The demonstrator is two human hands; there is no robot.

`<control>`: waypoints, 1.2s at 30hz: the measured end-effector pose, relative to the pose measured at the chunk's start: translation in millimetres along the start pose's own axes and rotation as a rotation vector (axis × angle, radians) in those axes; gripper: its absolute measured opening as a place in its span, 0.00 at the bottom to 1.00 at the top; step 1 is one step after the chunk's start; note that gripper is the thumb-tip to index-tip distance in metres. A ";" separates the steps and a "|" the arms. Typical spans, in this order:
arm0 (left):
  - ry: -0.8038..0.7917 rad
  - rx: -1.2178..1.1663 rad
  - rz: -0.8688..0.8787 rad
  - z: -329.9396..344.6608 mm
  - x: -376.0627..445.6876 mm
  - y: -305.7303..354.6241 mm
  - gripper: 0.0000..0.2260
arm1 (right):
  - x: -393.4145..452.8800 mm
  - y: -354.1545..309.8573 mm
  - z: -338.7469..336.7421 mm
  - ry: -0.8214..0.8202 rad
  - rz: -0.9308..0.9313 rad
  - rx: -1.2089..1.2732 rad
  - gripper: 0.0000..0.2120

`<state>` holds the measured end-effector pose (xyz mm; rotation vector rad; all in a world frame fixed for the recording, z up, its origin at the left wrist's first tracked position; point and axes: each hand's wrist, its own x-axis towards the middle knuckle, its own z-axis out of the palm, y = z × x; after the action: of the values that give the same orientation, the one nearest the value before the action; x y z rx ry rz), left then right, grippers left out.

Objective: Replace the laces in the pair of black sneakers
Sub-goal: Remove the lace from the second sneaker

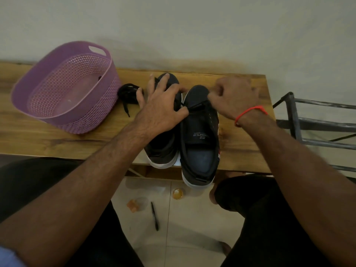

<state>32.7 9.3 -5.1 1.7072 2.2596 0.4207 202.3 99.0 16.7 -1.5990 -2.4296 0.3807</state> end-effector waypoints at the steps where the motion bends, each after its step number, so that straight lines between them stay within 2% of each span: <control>1: 0.000 -0.002 0.000 0.1 0.1 -0.6 0.25 | 3.8 6.3 -4.0 0.039 0.063 0.012 0.09; 3: 0.002 -0.004 -0.002 0.4 0.2 -1.5 0.25 | 9.7 19.8 -7.6 0.058 0.165 0.003 0.12; 5: 0.003 0.001 -0.002 0.4 0.2 -1.5 0.25 | 12.6 28.2 -6.3 -0.002 0.187 -0.047 0.18; 7: 0.001 0.002 -0.004 0.2 0.4 -1.2 0.25 | 12.0 24.3 -1.3 -0.053 0.084 -0.080 0.22; 11: -0.002 0.004 -0.002 1.1 0.3 -0.1 0.26 | -2.3 -6.5 17.7 -0.155 -0.217 -0.076 0.19; 15: -0.001 0.000 -0.001 1.2 -0.4 -0.8 0.26 | -13.5 -18.7 28.0 -0.225 -0.260 -0.107 0.11; 18: -0.001 -0.005 -0.005 0.9 -0.7 -1.4 0.25 | -7.6 -13.7 18.3 -0.156 -0.171 -0.033 0.05; 21: -0.005 -0.002 -0.011 0.2 -0.9 -1.0 0.25 | 2.7 0.7 1.9 0.028 0.012 0.140 0.08; 23: -0.002 -0.006 -0.009 0.2 -0.8 -1.0 0.25 | 7.6 11.2 -3.1 0.099 0.055 0.134 0.07; 24: 0.001 -0.007 -0.008 0.5 -0.6 -1.2 0.25 | 9.1 14.9 -1.7 0.087 0.047 0.096 0.06; 27: 0.001 -0.002 -0.011 1.4 0.6 -1.3 0.26 | 5.3 8.7 8.1 -0.084 -0.079 0.007 0.17; 29: -0.004 0.002 -0.014 1.8 1.0 -0.5 0.27 | -1.8 -2.1 19.4 -0.168 -0.185 -0.068 0.20; 33: -0.001 0.007 -0.017 2.7 1.0 -1.7 0.27 | -11.1 -15.3 29.8 -0.207 -0.266 -0.138 0.13; 36: -0.005 0.010 -0.019 1.9 0.9 -2.0 0.27 | -3.6 -7.4 19.0 -0.127 -0.198 -0.037 0.04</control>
<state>31.4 9.7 -7.7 1.6888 2.2761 0.4017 191.4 91.0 1.1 -1.3695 -2.6751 0.4159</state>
